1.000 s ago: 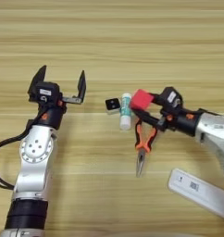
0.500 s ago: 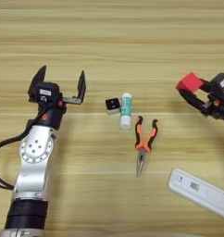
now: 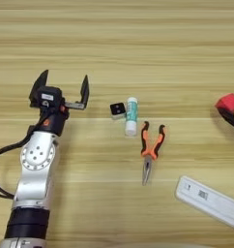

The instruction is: Move the objects on the table

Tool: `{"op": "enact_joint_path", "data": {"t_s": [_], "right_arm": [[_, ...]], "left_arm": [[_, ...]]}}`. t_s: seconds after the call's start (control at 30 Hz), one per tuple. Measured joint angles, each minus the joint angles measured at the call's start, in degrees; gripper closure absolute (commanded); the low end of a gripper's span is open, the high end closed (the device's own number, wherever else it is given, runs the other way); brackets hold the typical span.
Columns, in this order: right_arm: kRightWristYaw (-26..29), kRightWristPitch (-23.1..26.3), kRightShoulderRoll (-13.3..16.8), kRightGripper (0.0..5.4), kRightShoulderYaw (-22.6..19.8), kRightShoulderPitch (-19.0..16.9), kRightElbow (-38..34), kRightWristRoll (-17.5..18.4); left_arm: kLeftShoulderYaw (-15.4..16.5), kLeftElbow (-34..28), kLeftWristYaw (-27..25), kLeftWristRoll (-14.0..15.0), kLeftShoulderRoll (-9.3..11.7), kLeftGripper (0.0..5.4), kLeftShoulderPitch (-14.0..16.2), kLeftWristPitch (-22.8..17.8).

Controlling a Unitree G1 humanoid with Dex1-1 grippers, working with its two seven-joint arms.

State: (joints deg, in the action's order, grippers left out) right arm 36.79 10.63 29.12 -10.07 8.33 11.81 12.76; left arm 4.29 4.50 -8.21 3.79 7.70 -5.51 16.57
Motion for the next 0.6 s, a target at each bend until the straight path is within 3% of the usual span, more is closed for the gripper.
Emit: {"op": "enact_joint_path", "data": {"t_s": [0.6], "right_arm": [[0.07, -6.05, 1.60, 3.08, 0.59, 0.42, 11.76, -2.71]], "left_arm": [[-0.01, 0.21, 0.00, 0.00, 0.08, 0.00, -0.03, 0.16]]}}
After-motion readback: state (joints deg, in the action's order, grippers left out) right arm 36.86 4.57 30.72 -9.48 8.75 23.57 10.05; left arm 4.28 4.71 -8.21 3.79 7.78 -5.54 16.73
